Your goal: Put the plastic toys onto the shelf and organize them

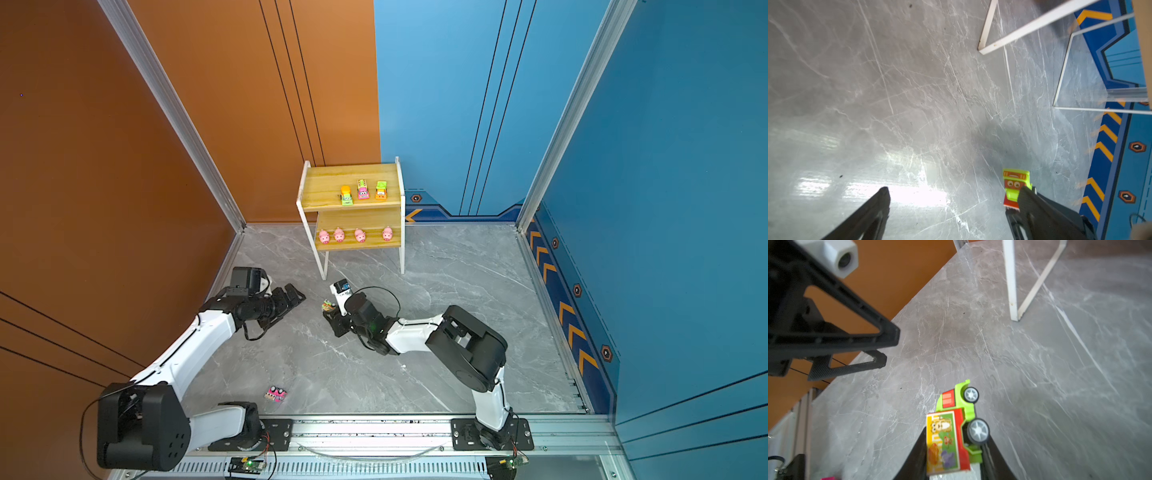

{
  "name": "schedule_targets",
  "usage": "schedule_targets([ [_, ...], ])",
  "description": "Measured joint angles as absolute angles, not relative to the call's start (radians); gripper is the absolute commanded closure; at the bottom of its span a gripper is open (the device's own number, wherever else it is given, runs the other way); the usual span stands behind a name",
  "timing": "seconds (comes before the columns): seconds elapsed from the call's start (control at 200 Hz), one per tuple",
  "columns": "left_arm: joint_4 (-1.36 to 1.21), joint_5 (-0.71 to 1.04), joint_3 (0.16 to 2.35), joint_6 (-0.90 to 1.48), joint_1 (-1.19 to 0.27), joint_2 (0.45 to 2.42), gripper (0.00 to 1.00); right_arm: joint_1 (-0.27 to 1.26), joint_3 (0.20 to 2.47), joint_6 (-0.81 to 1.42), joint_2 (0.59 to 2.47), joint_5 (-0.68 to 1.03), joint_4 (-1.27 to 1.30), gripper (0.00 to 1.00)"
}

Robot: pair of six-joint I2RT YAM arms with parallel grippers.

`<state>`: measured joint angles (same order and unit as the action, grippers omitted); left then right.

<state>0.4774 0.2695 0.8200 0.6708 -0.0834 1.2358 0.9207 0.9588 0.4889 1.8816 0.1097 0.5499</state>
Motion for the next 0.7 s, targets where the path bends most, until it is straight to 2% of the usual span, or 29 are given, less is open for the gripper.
schedule_targets([
  [0.235, 0.458, 0.155, 0.810, 0.670, -0.259, 1.236, 0.03, 0.799, 0.815, 0.785, 1.859, 0.233, 0.529, 0.69],
  [0.455, 0.434, 0.088, 0.807, 0.655, -0.348, 1.248, 0.03, 0.656, 0.718, 1.077, 1.885, 0.342, 0.705, 0.67],
  [0.701, 0.411, 0.052, 0.807, 0.651, -0.364, 1.266, 0.03, 0.598, 0.663, 1.301, 1.935, 0.398, 0.884, 0.50],
])
